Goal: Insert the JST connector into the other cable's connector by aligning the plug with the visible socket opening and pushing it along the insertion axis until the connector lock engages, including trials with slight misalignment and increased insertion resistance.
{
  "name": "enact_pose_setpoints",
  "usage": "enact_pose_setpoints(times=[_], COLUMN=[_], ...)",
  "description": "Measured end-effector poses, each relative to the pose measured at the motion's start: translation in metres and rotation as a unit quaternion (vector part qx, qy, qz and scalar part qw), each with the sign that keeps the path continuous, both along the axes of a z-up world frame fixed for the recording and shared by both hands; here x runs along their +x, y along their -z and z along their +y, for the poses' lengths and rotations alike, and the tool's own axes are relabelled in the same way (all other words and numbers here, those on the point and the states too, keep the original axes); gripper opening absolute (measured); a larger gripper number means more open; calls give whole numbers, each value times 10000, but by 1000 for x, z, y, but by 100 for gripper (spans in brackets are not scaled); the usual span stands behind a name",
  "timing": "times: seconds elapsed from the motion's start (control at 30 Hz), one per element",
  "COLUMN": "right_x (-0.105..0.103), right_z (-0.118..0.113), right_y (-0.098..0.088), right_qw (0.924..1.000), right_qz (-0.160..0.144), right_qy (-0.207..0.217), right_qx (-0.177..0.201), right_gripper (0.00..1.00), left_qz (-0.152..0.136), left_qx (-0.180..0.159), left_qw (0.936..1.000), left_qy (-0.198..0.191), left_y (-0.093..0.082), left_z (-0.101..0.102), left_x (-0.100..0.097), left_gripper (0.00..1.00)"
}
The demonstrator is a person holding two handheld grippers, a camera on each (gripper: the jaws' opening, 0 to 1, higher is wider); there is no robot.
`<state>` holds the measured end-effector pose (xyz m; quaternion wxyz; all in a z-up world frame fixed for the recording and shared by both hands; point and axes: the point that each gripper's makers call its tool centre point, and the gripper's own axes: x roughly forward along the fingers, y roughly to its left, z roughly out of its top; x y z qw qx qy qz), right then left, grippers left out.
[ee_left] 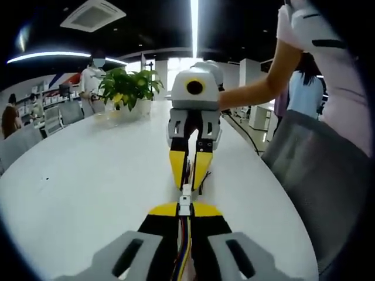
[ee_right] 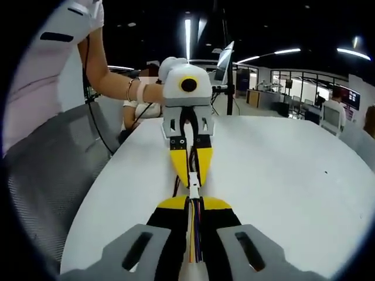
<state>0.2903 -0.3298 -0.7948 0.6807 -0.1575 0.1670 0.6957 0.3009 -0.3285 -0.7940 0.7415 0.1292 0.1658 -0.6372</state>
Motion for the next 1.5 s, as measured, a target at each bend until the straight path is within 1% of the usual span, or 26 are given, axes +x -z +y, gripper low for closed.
enact_pose_setpoints(times=[0.23,0.37,0.43,0.7,0.93,0.97,1.0,1.03,1.07,1.23,1.27,1.3,1.33,1.5], right_x=[1,0,0,-1,-4,-5,-6,-5,-6,-4,-4,-4,-4,-3], right_z=[-1,1,2,4,2,3,6,4,4,2,2,2,2,2], right_y=[1,2,2,2,-1,-3,-6,-4,-4,-4,-5,-5,-5,-5], right_qw=[10000,10000,10000,10000,9999,9998,9997,9997,9997,9997,9997,9998,9998,9998], right_qz=[70,69,62,18,-50,-38,-2,-103,-104,-79,-73,13,-1,-71], right_qy=[25,11,-2,-53,-146,-160,-172,-184,-196,-188,-189,-170,-181,-196], right_qx=[-2,9,1,26,73,122,199,105,110,121,116,108,106,64], right_gripper=[4,4,4,3,3,3,3,3,3,3,3,3,3,2], left_qz=[-10,-15,53,65,20,26,84,28,-28,12,69,140,165,102], left_qx=[-42,36,5,-5,-52,-82,-190,-149,-108,-113,-119,-125,-121,-95], left_qw=[10000,10000,10000,10000,9999,9999,9997,9998,9999,9998,9998,9998,9997,9999], left_qy=[29,39,5,12,96,98,103,117,131,137,119,109,98,90], left_y=[-2,2,2,4,0,-1,-5,-5,-4,-5,-5,-5,-5,-6], left_z=[-1,0,0,3,0,-1,-5,-4,-4,-4,-4,-4,-4,-4], left_x=[1,2,3,4,1,1,-1,-1,-1,-4,-5,-6,-7,-8], left_gripper=[0,0,0,0,0,0,0,0,0,0,0,0,0,0])
